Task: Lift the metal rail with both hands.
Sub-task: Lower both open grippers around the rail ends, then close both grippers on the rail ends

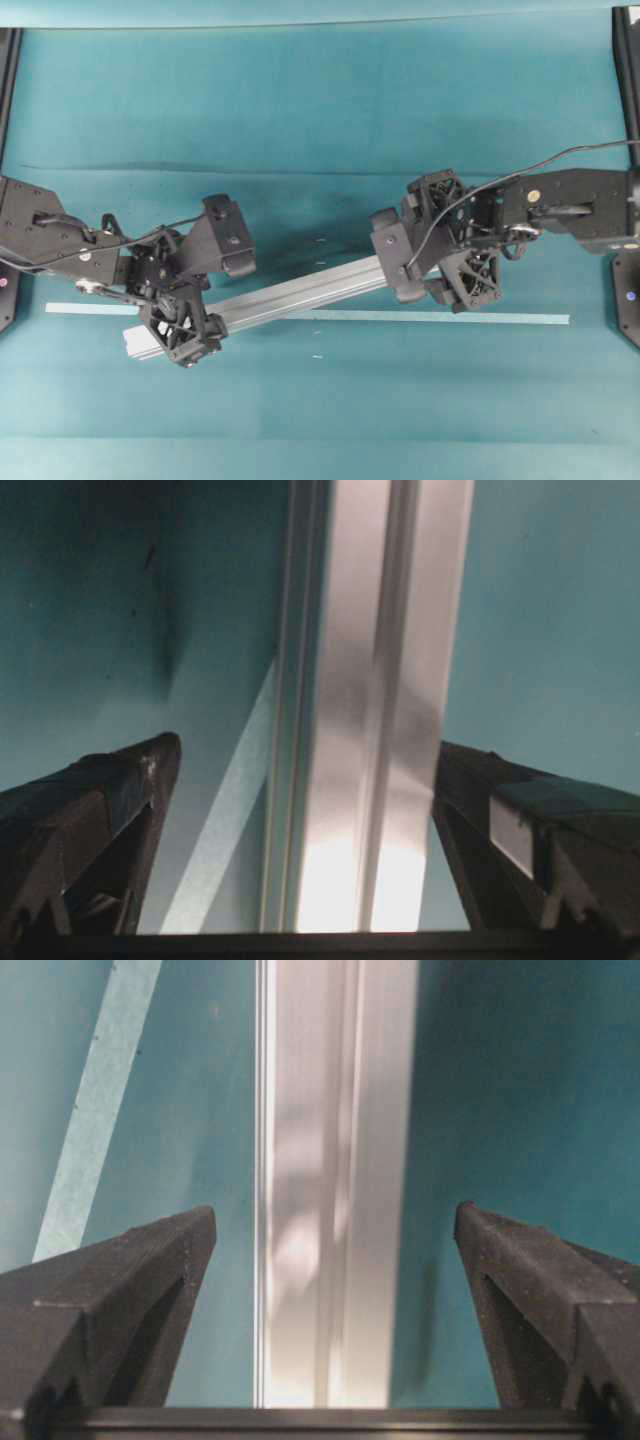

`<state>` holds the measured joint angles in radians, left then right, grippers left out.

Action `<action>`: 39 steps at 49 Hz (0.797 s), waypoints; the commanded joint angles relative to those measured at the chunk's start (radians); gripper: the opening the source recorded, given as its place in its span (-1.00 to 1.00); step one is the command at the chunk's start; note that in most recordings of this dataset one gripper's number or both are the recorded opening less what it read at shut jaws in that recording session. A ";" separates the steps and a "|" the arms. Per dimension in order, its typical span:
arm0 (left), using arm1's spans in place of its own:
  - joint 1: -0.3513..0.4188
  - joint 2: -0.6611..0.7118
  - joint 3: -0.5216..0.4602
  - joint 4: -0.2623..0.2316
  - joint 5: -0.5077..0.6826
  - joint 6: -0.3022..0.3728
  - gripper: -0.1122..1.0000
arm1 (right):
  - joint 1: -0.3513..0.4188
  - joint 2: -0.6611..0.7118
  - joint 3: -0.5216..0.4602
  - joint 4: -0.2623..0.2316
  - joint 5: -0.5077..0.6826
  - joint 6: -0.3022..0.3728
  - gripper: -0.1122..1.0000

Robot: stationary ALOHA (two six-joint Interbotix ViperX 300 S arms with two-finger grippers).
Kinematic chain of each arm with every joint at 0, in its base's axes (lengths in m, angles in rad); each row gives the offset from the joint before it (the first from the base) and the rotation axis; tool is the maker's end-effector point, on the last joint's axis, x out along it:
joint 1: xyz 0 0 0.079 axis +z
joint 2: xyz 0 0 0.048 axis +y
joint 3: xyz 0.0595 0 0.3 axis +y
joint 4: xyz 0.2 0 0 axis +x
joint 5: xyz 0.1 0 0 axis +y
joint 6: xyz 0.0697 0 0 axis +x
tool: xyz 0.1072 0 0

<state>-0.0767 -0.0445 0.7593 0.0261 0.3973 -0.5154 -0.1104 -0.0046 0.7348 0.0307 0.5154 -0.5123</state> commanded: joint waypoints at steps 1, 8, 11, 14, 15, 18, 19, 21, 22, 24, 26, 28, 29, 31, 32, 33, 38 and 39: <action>-0.002 0.002 0.002 0.002 -0.017 0.000 0.97 | 0.002 0.015 0.000 0.000 -0.015 0.000 0.93; -0.003 0.015 0.011 0.002 -0.046 0.000 0.97 | 0.002 0.021 0.002 0.000 -0.021 0.002 0.93; -0.003 0.021 0.011 0.002 -0.058 0.000 0.97 | 0.002 0.021 0.002 0.000 -0.023 0.002 0.93; -0.002 0.023 0.011 0.002 -0.067 0.000 0.97 | 0.002 0.023 0.002 0.000 -0.023 0.002 0.93; -0.002 0.025 0.011 0.002 -0.071 0.000 0.96 | 0.002 0.023 0.002 0.000 -0.021 0.002 0.93; -0.002 0.026 0.014 0.002 -0.071 0.000 0.96 | 0.002 0.023 0.003 0.000 -0.023 0.002 0.93; -0.002 0.026 0.014 0.002 -0.071 0.000 0.96 | 0.002 0.023 0.005 0.000 -0.023 0.002 0.93; -0.002 0.028 0.018 0.002 -0.071 0.000 0.95 | 0.002 0.023 0.006 0.000 -0.025 0.002 0.93; -0.002 0.028 0.020 0.002 -0.071 0.000 0.95 | 0.002 0.023 0.006 0.000 -0.028 0.002 0.93; -0.002 0.028 0.023 0.002 -0.072 0.000 0.95 | 0.002 0.021 0.009 0.000 -0.034 0.002 0.93; -0.002 0.028 0.026 0.002 -0.072 0.000 0.95 | 0.002 0.023 0.011 0.002 -0.040 0.002 0.93; -0.002 0.028 0.028 0.002 -0.072 0.000 0.95 | 0.002 0.023 0.012 0.000 -0.044 0.003 0.93; -0.003 0.028 0.028 0.002 -0.072 0.000 0.95 | 0.002 0.023 0.012 0.000 -0.046 0.003 0.93; -0.002 0.028 0.028 0.002 -0.072 0.000 0.95 | 0.002 0.023 0.012 0.002 -0.048 0.003 0.92; -0.002 0.028 0.028 0.002 -0.072 0.000 0.95 | 0.002 0.023 0.012 0.000 -0.048 0.003 0.92; -0.002 0.028 0.028 0.002 -0.072 0.000 0.95 | 0.002 0.023 0.012 0.002 -0.048 0.003 0.92; -0.002 0.028 0.028 0.002 -0.074 0.000 0.95 | 0.002 0.023 0.012 0.000 -0.049 0.003 0.91; -0.003 0.028 0.028 0.002 -0.074 0.000 0.94 | 0.002 0.023 0.012 0.002 -0.048 0.003 0.91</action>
<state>-0.0782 -0.0123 0.7931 0.0230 0.3298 -0.5154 -0.1120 0.0138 0.7501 0.0307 0.4740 -0.5108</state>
